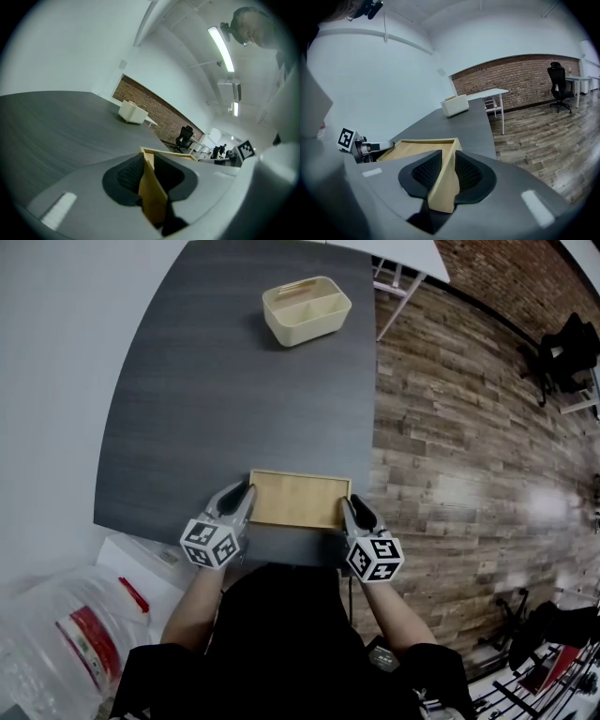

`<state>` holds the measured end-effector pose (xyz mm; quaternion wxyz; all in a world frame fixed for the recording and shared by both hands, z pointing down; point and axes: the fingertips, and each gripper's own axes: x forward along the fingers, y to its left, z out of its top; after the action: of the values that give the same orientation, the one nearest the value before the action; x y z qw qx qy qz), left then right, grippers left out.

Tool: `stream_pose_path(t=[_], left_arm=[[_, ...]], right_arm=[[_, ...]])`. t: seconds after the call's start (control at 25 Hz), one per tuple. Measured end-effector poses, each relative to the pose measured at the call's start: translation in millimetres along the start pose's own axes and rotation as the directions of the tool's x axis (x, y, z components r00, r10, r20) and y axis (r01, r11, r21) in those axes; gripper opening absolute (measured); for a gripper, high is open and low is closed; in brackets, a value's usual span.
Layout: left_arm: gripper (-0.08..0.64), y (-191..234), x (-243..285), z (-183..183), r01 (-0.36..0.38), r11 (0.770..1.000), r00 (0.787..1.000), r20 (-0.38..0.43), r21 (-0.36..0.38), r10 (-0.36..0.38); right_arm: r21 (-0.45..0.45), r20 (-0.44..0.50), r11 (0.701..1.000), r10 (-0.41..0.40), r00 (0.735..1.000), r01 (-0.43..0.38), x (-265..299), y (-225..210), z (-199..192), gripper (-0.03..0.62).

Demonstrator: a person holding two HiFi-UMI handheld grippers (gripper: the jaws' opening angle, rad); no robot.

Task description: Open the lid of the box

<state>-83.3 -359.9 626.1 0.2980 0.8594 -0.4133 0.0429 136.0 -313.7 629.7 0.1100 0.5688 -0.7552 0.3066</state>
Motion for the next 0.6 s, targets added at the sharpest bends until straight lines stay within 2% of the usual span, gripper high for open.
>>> stream_pose_path(t=[0.24, 0.4, 0.6], left_arm=[[0.069, 5, -1, -3, -0.016, 0.998, 1.000, -0.004, -0.060, 0.016], [0.069, 8, -2, 0, -0.039, 0.997, 0.999, -0.003, -0.068, 0.039], [0.081, 13, -3, -2, -0.070, 0.994, 0.998, -0.010, -0.079, 0.069]], right_arm=[[-0.011, -0.026, 0.999, 0.041, 0.999, -0.042, 2, 2, -3, 0.081], [0.024, -0.030, 0.997, 0.069, 0.997, -0.068, 3, 2, -2, 0.083], [0.012, -0.060, 0.997, 0.077, 0.995, -0.076, 3, -4, -3, 0.083]])
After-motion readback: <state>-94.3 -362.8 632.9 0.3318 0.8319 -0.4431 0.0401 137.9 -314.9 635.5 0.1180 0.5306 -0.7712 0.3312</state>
